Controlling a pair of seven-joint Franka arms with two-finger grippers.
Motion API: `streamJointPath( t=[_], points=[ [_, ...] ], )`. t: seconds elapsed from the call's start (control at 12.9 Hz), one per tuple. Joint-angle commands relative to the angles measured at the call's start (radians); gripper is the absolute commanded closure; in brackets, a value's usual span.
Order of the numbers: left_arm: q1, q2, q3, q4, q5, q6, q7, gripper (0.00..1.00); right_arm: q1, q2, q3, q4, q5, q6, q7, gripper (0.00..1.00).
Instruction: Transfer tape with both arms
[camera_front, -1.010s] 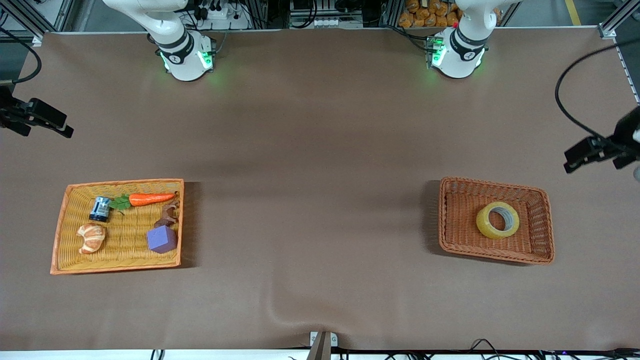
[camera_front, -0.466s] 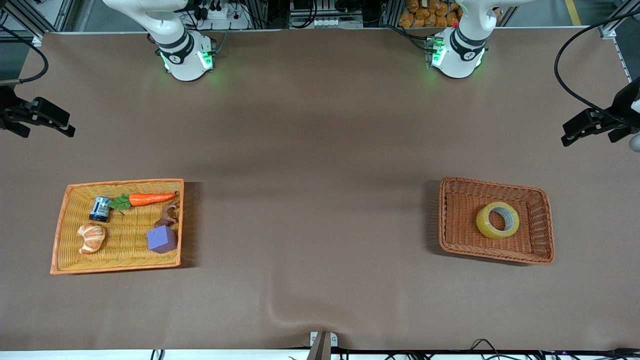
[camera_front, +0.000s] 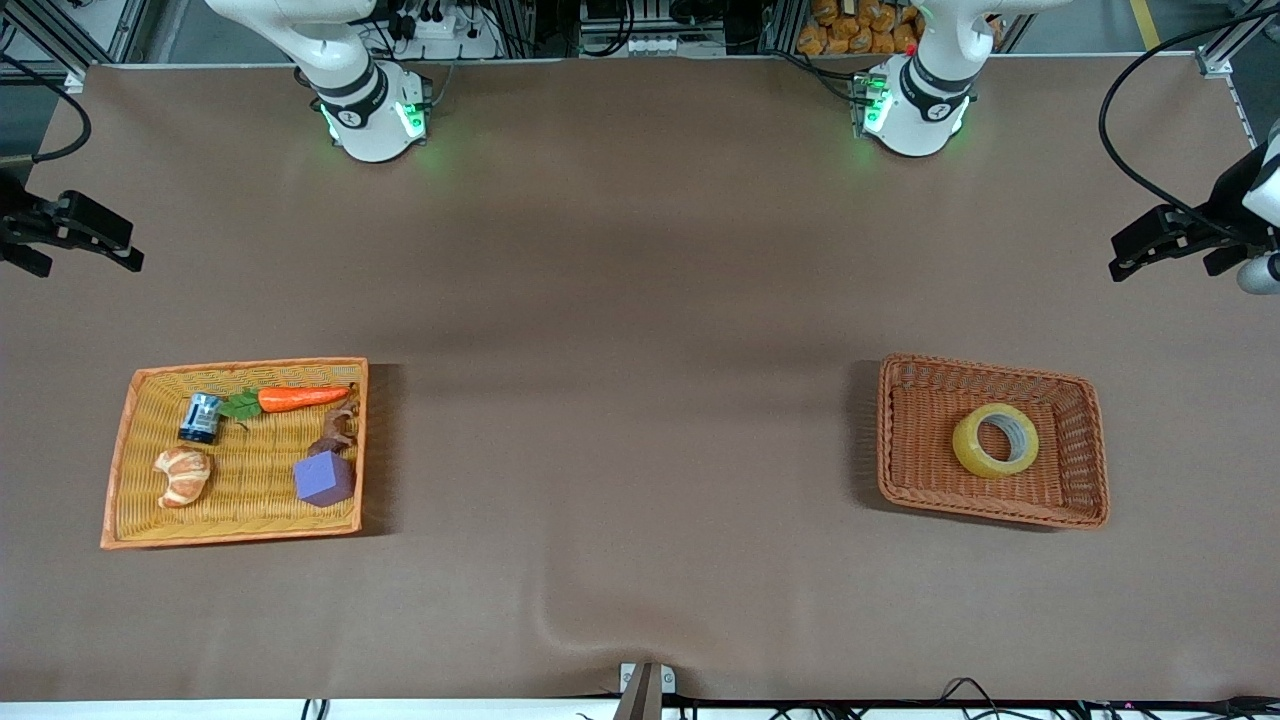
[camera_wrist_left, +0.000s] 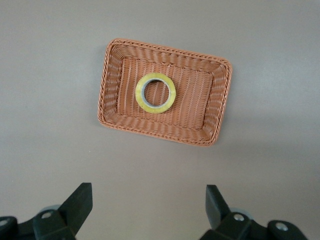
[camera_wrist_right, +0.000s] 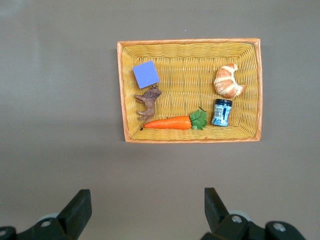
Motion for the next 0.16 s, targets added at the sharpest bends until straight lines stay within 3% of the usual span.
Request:
streamJointPath(
  t=[0.0, 0.08],
  points=[
    [-0.021, -0.013, 0.014, 0.013, -0.017, -0.040, 0.011, 0.00, -0.009, 0.005, 0.006, 0.016, -0.009, -0.014, -0.014, 0.00],
    [-0.030, -0.013, 0.015, 0.015, -0.009, -0.049, 0.008, 0.00, -0.009, 0.005, 0.006, 0.016, -0.009, -0.014, -0.014, 0.00]
  ],
)
